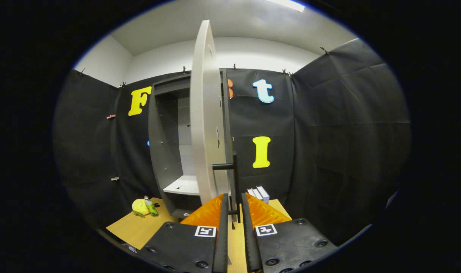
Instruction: Open the shoe cabinet door, grab the shoes and put them into the shoe cabinet, then close the shoe cabinet door.
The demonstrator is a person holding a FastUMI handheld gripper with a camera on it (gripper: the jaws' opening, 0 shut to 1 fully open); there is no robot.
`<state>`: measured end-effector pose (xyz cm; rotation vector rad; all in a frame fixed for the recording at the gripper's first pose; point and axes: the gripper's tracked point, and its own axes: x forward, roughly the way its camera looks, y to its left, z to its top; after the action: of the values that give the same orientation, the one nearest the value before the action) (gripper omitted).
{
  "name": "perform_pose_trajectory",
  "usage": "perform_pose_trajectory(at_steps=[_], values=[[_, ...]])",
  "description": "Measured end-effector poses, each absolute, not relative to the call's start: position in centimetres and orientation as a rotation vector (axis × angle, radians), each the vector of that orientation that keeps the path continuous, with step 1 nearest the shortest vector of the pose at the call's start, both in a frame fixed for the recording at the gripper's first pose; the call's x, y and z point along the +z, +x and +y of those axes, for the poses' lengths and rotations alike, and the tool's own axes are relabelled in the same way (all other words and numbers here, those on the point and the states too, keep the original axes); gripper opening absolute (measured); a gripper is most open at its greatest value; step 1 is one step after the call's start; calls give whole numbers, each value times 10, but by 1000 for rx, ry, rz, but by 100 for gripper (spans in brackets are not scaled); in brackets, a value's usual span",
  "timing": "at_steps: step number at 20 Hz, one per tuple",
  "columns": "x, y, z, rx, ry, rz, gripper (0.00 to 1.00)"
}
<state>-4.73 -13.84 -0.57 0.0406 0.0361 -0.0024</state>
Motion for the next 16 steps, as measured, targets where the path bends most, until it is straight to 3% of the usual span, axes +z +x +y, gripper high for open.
perform_pose_trajectory(at_steps=[8,16], values=[[-44,-58,-40,57,31,71,23],[-160,-35,40,65,48,256,23]])
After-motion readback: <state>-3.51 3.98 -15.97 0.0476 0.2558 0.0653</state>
